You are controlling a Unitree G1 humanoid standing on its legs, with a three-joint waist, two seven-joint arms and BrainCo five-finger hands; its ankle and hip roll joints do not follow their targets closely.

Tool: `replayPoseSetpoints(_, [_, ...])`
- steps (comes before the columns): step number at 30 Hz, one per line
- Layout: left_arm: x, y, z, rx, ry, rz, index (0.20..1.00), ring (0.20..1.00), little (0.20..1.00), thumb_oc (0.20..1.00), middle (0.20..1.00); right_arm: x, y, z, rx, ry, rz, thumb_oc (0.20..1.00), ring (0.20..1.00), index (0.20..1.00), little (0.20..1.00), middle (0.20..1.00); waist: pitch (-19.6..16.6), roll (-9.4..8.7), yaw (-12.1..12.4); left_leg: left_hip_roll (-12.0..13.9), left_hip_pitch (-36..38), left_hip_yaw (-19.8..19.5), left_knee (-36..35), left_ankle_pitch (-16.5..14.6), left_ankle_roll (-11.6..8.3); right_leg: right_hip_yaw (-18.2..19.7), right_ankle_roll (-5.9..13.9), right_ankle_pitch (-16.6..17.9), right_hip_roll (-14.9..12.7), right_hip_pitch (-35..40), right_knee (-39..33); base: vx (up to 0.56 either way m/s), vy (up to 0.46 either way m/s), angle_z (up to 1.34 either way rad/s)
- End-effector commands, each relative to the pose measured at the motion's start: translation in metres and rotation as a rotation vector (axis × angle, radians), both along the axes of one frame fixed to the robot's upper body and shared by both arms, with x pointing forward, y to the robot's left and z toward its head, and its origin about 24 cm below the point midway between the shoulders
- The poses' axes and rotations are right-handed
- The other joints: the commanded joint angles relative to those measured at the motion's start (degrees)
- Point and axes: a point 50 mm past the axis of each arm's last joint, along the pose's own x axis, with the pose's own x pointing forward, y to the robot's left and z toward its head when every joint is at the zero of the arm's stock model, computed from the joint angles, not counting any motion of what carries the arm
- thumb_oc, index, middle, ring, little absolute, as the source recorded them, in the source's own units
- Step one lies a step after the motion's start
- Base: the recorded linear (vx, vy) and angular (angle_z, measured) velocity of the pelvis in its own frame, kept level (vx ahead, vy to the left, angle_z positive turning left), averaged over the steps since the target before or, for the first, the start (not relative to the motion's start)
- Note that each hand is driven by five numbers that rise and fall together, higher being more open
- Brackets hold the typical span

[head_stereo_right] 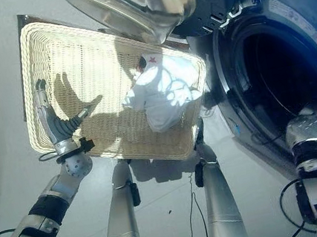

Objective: Put the clothes into the washing machine.

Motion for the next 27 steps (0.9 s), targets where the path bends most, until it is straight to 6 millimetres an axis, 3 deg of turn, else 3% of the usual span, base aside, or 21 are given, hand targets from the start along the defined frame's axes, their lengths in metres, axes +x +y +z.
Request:
replayPoseSetpoints(1, [-0.005,0.016,0.008,0.007,-0.042,0.036,1.0,1.0,1.0,1.0,1.0,-0.041,-0.039,0.037,-0.116,-0.005,-0.2,1.0,1.0,1.0,1.0,1.0,-1.22,-3.01,-1.05,-6.15,-1.15,0.07,3.53,-2.09,4.23,-5.01,3.61,7.28,3.24,3.84,-7.03,0.0,0.0,0.0])
replayPoseSetpoints(5, [-0.003,0.021,0.013,0.042,-0.034,0.037,1.0,1.0,1.0,1.0,1.0,-0.051,-0.059,0.031,-0.082,0.063,-0.237,1.0,1.0,1.0,1.0,1.0,-1.22,-3.63,-0.86,-6.27,-0.77,-0.6,3.38,-2.07,4.37,-5.3,3.58,7.45,3.2,4.48,-7.16,0.01,-0.019,0.02])
replayPoseSetpoints(10, [0.0,0.02,0.018,0.065,-0.025,0.024,1.0,1.0,1.0,1.0,1.0,-0.047,-0.059,0.031,-0.115,0.165,-0.225,1.0,1.0,1.0,1.0,1.0,-1.22,-3.83,-0.44,-6.88,-0.6,-1.21,3.13,-2.15,4.54,-5.94,3.71,7.75,2.88,4.72,-7.56,0.0,-0.032,0.03])
replayPoseSetpoints(16, [0.005,0.009,0.023,0.086,-0.012,-0.013,1.0,1.0,1.0,1.0,1.0,-0.023,-0.044,0.031,-0.346,0.496,-0.158,1.0,1.0,1.0,1.0,1.0,-1.22,-3.43,0.04,-7.49,-0.85,-1.35,3.03,-2.02,4.76,-6.37,3.72,8.01,2.37,4.46,-7.88,0.0,-0.012,0.03])
replayPoseSetpoints(20, [0.008,0.007,0.027,0.073,0.014,-0.058,1.0,1.0,1.0,1.0,1.0,-0.01,-0.036,0.025,-0.452,0.613,-0.094,1.0,1.0,1.0,1.0,1.0,-1.22,-3.3,0.26,-7.51,-0.81,-1.21,2.64,-1.75,4.73,-6.82,3.82,8.03,2.17,4.5,-7.99,0.0,-0.017,0.04])
replayPoseSetpoints(25, [0.012,-0.004,0.028,0.067,0.038,-0.114,1.0,1.0,1.0,1.0,1.0,0.007,-0.011,0.028,-0.603,0.725,-0.105,1.0,1.0,1.0,1.0,1.0,-1.22,-2.76,0.28,-7.7,-1.5,-0.94,2.59,-1.59,4.82,-6.94,3.84,8.11,1.94,3.65,-7.89,0.0,0.0,0.0])
replayPoseSetpoints(27, [0.014,-0.007,0.026,0.006,0.059,-0.153,1.0,1.0,1.0,1.0,1.0,0.019,0.01,0.028,-0.722,0.766,-0.094,1.0,1.0,1.0,1.0,1.0,-1.22,-2.32,0.19,-7.86,-1.7,-0.67,2.5,-1.53,4.91,-6.72,3.83,7.99,1.94,3.19,-7.67,0.0,0.0,0.0])
